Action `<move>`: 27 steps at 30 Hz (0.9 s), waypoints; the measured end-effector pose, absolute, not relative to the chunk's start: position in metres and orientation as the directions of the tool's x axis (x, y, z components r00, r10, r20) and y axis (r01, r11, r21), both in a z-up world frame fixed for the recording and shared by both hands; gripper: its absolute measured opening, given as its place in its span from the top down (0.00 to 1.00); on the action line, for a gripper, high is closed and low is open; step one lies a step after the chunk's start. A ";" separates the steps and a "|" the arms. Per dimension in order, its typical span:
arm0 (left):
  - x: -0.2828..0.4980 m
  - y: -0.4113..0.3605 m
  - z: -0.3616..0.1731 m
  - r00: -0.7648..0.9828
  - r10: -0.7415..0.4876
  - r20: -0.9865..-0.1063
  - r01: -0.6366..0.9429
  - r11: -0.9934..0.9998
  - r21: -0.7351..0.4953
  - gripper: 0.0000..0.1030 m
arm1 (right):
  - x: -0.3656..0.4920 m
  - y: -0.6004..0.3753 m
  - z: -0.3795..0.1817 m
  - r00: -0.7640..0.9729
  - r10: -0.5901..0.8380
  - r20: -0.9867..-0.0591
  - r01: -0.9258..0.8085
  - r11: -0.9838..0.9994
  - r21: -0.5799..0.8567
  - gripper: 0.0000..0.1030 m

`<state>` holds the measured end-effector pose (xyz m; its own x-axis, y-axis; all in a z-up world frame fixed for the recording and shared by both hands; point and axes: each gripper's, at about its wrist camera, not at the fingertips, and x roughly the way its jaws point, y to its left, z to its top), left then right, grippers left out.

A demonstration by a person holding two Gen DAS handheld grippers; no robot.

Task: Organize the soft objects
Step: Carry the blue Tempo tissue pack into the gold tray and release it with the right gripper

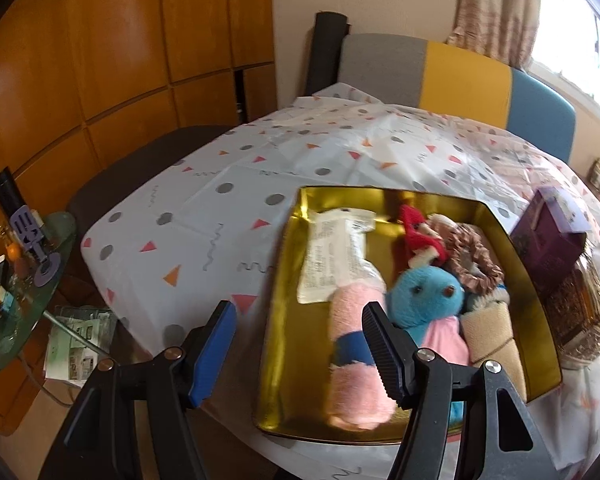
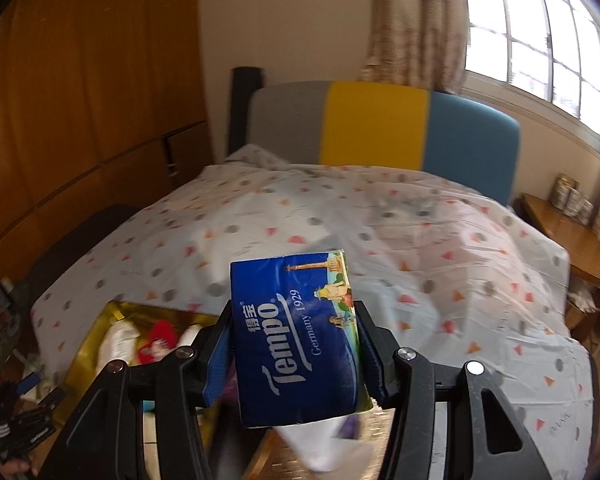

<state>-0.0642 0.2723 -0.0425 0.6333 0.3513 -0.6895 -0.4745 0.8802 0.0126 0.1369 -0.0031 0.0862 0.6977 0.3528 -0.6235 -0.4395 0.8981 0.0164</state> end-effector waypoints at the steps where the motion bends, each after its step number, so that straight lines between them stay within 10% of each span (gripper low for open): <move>1: -0.065 0.276 -0.042 0.631 0.358 -0.689 -0.483 0.875 0.012 0.36 | 0.130 0.010 0.082 0.671 0.385 -0.634 -0.480 0.877 0.024 0.47; 17: -0.080 0.291 -0.037 0.623 0.410 -0.666 -0.532 0.846 0.024 0.26 | 0.038 0.166 -0.058 0.221 0.518 -0.826 -0.789 0.593 0.161 0.48; 27: -0.078 0.283 -0.038 0.632 0.394 -0.667 -0.515 0.857 0.018 0.16 | 0.053 0.184 -0.109 0.287 0.358 -0.889 -0.724 0.688 0.043 0.49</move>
